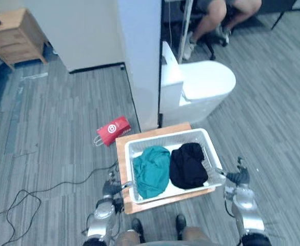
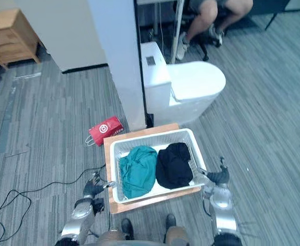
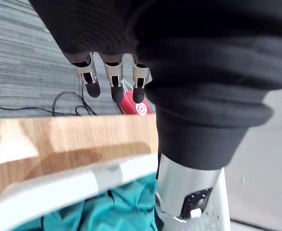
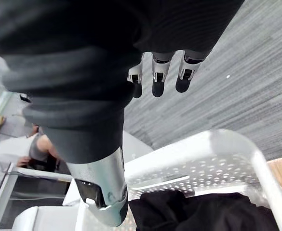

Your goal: Pick up the laundry basket with both hands and put the clothes into the washing machine.

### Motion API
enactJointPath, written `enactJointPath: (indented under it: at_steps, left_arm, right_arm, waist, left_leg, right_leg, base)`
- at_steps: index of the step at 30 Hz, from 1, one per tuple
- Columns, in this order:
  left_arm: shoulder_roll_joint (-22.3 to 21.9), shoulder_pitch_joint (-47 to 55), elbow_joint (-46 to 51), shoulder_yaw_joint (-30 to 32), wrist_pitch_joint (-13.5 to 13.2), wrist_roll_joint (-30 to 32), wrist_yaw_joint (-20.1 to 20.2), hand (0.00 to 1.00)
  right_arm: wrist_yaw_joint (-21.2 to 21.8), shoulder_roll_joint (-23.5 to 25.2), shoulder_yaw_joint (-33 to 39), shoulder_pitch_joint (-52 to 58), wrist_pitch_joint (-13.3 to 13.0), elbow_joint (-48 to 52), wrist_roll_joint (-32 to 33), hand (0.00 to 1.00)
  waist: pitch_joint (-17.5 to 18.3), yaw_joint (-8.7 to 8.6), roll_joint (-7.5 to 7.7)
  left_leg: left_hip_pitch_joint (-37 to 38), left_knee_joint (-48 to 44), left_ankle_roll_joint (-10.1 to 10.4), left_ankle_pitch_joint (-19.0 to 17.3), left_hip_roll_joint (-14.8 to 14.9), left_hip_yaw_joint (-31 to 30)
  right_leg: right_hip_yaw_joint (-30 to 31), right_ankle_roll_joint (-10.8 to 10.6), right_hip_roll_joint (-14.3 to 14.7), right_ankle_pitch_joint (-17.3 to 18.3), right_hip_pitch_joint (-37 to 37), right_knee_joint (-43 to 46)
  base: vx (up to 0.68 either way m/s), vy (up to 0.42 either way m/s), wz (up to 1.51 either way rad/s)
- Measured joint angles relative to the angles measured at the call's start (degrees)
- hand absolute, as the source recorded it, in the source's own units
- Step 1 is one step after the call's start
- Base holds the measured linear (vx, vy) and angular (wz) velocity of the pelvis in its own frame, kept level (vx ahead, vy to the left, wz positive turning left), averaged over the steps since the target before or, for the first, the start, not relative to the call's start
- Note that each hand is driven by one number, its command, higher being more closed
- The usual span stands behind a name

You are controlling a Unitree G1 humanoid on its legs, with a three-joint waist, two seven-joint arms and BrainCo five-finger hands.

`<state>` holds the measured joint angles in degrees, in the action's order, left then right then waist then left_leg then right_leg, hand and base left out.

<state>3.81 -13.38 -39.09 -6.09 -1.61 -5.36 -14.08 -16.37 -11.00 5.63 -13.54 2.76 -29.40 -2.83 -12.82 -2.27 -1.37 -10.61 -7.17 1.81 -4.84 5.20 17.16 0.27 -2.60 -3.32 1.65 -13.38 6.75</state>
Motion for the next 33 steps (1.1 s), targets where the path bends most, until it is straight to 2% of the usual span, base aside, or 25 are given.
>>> enactJointPath:
  at_steps: [3,4,5,6,9,14,16,21,24,29,31,33]
  left_arm:
    - [1.03,-7.54,-4.46,-1.29,-0.11,0.48,-1.35,0.00]
    - [1.37,-8.75,-5.49,-1.64,-0.07,0.78,-1.30,0.00]
    - [2.24,-11.50,-8.03,-2.62,0.10,1.63,-1.36,1.00]
    - [2.59,-14.16,-10.05,-3.15,0.02,1.95,-1.38,1.00]
    - [2.61,-18.15,-11.59,-3.09,0.56,3.86,-2.29,1.00]
    - [3.18,-21.73,-12.00,-2.26,1.31,3.91,-5.09,1.00]
    - [3.97,-22.15,-11.90,-2.28,1.28,3.90,-5.48,1.00]
    - [4.50,-20.64,-8.09,-2.35,1.73,3.80,-5.37,1.00]
    - [5.15,-14.70,0.00,-2.42,2.56,3.77,-5.43,1.00]
    - [4.21,-1.58,13.93,-3.22,3.07,3.76,-5.45,1.00]
    - [4.21,4.16,19.92,-3.07,3.07,3.79,-5.23,1.00]
    - [4.18,8.01,23.32,-2.81,3.13,3.78,-4.69,1.00]
  right_arm:
    - [-1.11,-2.00,0.07,-7.44,0.22,-7.05,0.03,0.00]
    - [-1.38,-2.29,0.14,-8.87,0.30,-8.41,0.04,0.00]
    - [-1.88,-3.07,0.13,-11.93,0.35,-11.27,0.25,0.00]
    - [-2.35,-3.67,0.15,-15.16,0.53,-14.18,0.54,1.00]
    - [-2.26,-4.49,0.35,-19.67,1.72,-17.62,0.54,1.00]
    - [-1.39,-4.53,0.12,-20.63,2.21,-16.66,1.53,1.00]
    - [-0.85,-4.22,0.12,-19.51,1.79,-14.51,4.69,1.00]
    - [-0.99,-3.89,1.05,-13.94,1.33,-8.90,7.53,1.00]
    - [-2.19,-2.10,1.39,-7.23,1.53,-0.21,7.86,1.00]
    - [-2.44,0.56,2.77,4.71,1.51,12.84,7.78,1.00]
    - [-2.18,1.73,2.96,9.33,0.93,18.26,7.25,1.00]
    - [-1.83,3.02,2.96,12.59,0.91,21.01,6.62,1.00]
  waist:
    - [-4.45,0.00,-0.05]
    - [-4.97,0.00,-0.04]
    - [-6.14,-0.06,0.02]
    - [-7.54,-0.03,0.13]
    - [-8.71,0.32,0.13]
    - [-9.47,0.66,0.09]
    - [-10.02,0.72,0.06]
    - [-10.03,1.72,0.09]
    - [-10.03,1.56,0.08]
    - [-9.75,1.14,0.15]
    - [-8.07,0.02,0.37]
    - [-6.41,-0.08,0.70]
  left_leg:
    - [-2.07,-1.47,-0.10,0.07,-0.22,-0.72]
    - [-2.74,-1.87,-0.10,0.07,-0.25,-0.95]
    - [-3.77,-2.53,-0.10,0.07,-0.35,-1.31]
    - [-4.49,-3.33,-0.29,0.18,-0.40,-1.39]
    - [-5.96,-4.41,-0.96,0.63,-0.34,-1.40]
    - [-8.87,-5.83,-0.97,0.82,0.17,-1.61]
    - [-9.10,-5.82,-0.92,0.84,0.60,-1.56]
    - [-8.87,-4.95,-0.60,1.60,0.78,-1.57]
    - [-7.24,-3.77,-0.54,1.68,0.79,-1.38]
    - [-0.36,-0.54,-0.40,1.56,0.01,-1.45]
    - [1.12,0.77,-0.38,1.51,-0.31,-1.14]
    - [2.76,1.79,-0.38,1.50,-0.33,0.57]
  right_leg:
    - [0.06,-0.27,-0.45,-0.71,-1.51,0.43]
    - [0.07,-0.29,-0.51,-0.72,-2.25,0.95]
    - [0.11,-0.29,-0.67,-0.72,-3.46,2.08]
    - [0.30,-0.36,-0.79,-0.80,-4.27,2.96]
    - [0.86,-0.44,-0.79,-1.32,-5.93,4.14]
    - [1.37,-0.61,-0.57,-1.62,-8.72,5.50]
    - [1.44,-0.57,-0.55,-1.68,-9.03,5.83]
    - [1.37,-0.55,-0.46,-1.69,-9.30,5.70]
    - [1.44,-0.55,-0.29,-1.69,-8.02,4.80]
    - [2.03,-0.55,0.24,-1.69,-1.27,1.50]
    - [2.80,-0.76,0.26,-1.84,0.12,-0.21]
    - [4.41,-0.91,0.52,-2.30,0.82,-1.14]
  base:
    - [-0.12,0.019,0.03]
    - [-0.15,0.022,0.08]
    - [-0.15,0.019,0.05]
    - [-0.15,0.018,0.04]
    - [-0.17,0.003,-0.01]
    - [-0.12,-0.029,-0.01]
    - [-0.08,-0.038,-0.02]
    - [0.05,-0.014,0.00]
    - [0.12,-0.017,-0.04]
    - [0.11,0.009,-0.05]
    - [0.05,0.032,-0.12]
    - [0.04,0.019,-0.38]
